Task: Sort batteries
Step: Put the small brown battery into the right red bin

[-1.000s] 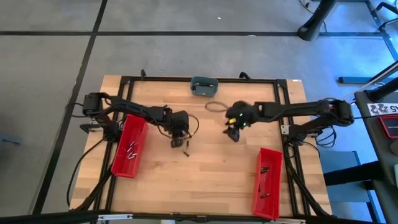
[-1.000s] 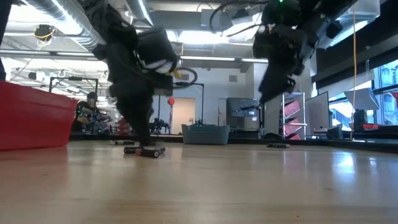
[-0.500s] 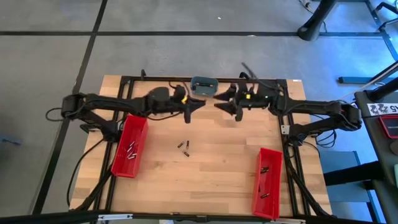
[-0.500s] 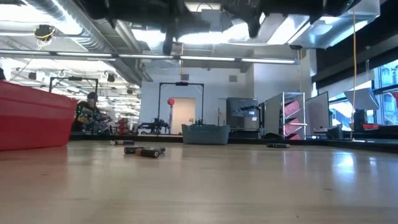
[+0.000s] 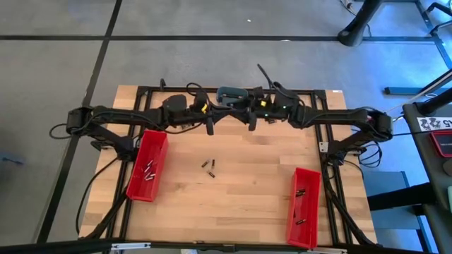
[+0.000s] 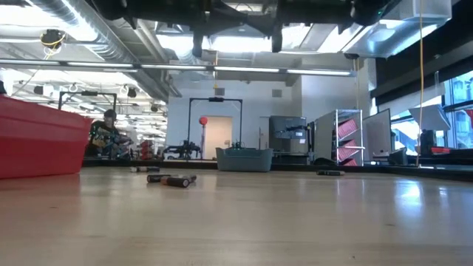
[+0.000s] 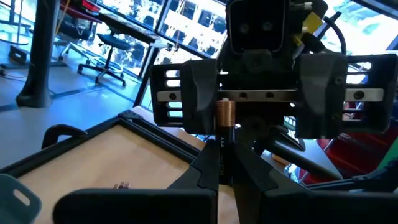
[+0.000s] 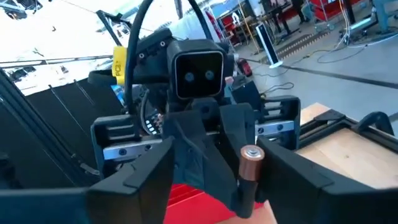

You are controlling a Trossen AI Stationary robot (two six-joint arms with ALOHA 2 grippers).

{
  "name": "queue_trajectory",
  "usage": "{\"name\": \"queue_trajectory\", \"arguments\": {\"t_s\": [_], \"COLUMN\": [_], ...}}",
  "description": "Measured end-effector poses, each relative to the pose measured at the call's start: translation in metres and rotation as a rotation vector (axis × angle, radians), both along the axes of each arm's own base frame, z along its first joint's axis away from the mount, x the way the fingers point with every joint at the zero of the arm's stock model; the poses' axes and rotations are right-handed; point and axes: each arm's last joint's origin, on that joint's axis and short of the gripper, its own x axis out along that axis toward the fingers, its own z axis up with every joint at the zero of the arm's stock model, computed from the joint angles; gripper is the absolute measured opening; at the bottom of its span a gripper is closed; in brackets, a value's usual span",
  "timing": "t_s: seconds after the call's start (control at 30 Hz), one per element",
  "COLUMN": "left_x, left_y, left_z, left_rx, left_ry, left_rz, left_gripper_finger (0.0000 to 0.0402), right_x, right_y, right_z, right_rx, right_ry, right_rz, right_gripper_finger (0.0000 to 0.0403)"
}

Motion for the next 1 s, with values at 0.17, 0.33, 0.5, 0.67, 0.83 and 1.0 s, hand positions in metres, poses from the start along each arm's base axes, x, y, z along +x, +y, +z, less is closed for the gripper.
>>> {"name": "queue_trajectory", "arguments": {"t_s": [0.17, 0.33, 0.5, 0.67, 0.83, 1.0], "left_x": [0.000, 0.000, 0.000, 0.000, -0.003, -0.006], "left_y": [-0.002, -0.002, -0.003, -0.005, -0.006, -0.007], "left_z": [0.001, 0.001, -0.002, -0.015, -0.025, -0.039], "left_rx": [0.002, 0.015, 0.048, 0.021, -0.070, -0.137], "left_ry": [-0.008, -0.006, 0.046, 0.166, 0.266, 0.388], "left_rz": [-0.004, -0.011, -0.014, -0.013, -0.006, 0.000], "left_gripper_finger": [0.0011, 0.0011, 0.0040, 0.0104, 0.0140, 0.0149], "right_x": [-0.002, -0.002, 0.000, -0.014, -0.054, -0.111], "right_y": [-0.006, -0.004, -0.004, -0.008, 0.003, 0.036], "right_z": [-0.003, -0.002, 0.004, 0.047, 0.100, 0.124], "right_rx": [0.017, 0.011, -0.002, -0.059, -0.221, -0.214], "right_ry": [0.057, 0.056, 0.064, 0.124, 0.269, 0.409], "right_rz": [0.023, 0.068, 0.100, 0.069, 0.007, 0.100], "right_gripper_finger": [0.0174, 0.0092, 0.0025, 0.0030, 0.0026, 0.0026]}}
